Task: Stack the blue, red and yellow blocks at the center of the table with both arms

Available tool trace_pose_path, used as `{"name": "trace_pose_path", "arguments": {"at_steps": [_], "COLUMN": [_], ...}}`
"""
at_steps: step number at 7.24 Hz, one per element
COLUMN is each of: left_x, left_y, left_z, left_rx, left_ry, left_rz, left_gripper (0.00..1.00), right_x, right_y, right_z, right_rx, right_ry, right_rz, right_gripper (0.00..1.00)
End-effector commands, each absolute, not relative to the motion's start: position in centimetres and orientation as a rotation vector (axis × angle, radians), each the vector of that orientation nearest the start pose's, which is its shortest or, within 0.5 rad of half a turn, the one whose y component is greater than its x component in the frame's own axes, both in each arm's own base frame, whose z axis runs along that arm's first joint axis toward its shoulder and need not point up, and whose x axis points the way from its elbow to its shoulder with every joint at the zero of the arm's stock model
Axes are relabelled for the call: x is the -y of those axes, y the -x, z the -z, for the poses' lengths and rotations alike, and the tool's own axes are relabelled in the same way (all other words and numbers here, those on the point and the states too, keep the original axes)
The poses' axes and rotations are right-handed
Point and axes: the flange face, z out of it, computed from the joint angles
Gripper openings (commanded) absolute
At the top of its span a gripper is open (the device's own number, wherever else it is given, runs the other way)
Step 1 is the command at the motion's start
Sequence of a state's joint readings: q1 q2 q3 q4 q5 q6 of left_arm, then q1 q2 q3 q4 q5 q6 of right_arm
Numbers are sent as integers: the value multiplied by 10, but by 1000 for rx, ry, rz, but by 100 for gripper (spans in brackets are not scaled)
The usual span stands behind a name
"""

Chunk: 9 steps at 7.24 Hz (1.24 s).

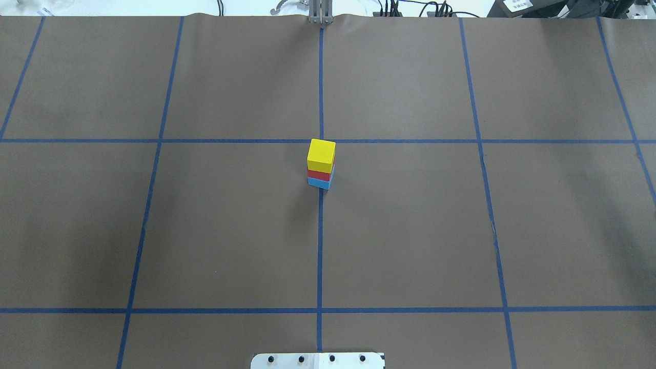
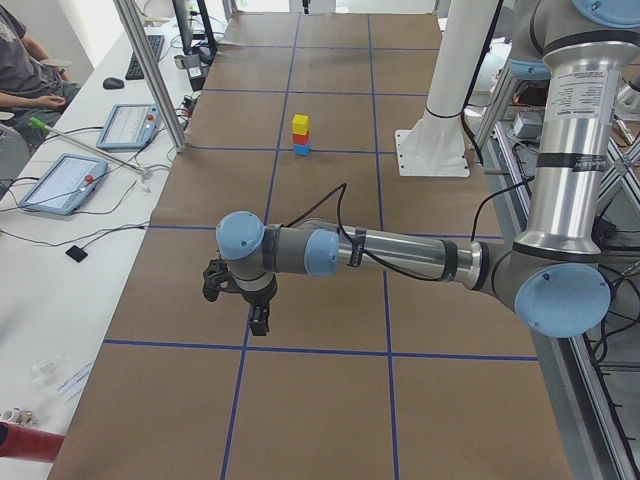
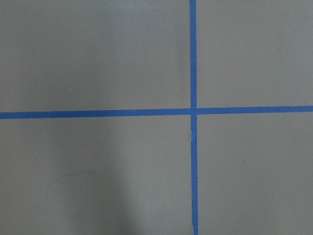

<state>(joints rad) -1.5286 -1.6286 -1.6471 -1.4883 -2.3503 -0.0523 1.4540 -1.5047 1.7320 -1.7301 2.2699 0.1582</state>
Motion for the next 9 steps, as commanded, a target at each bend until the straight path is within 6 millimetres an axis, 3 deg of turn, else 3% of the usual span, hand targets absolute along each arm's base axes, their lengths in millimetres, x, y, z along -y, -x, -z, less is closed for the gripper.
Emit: {"name": "trace_pose_path", "arguments": {"at_steps": [1,4,9], "left_x": [519,515,516], "left_y": [44,47,48], "left_z": [-600,-609,-603], "left_rx": [-755,-706,-709], "left_ry": [-47,-73,-88], "left_rz": [-37,-105,-109], "left_gripper": [100,100,100], "right_x": [517,518,518], "right_y": [-7,-5,-4], "right_z": [-573,-578,-580], "right_rx": [701,697,700], "right_ry": [38,53,55], "right_rz": [-14,-23,-20], "right_gripper": [100,100,100]}}
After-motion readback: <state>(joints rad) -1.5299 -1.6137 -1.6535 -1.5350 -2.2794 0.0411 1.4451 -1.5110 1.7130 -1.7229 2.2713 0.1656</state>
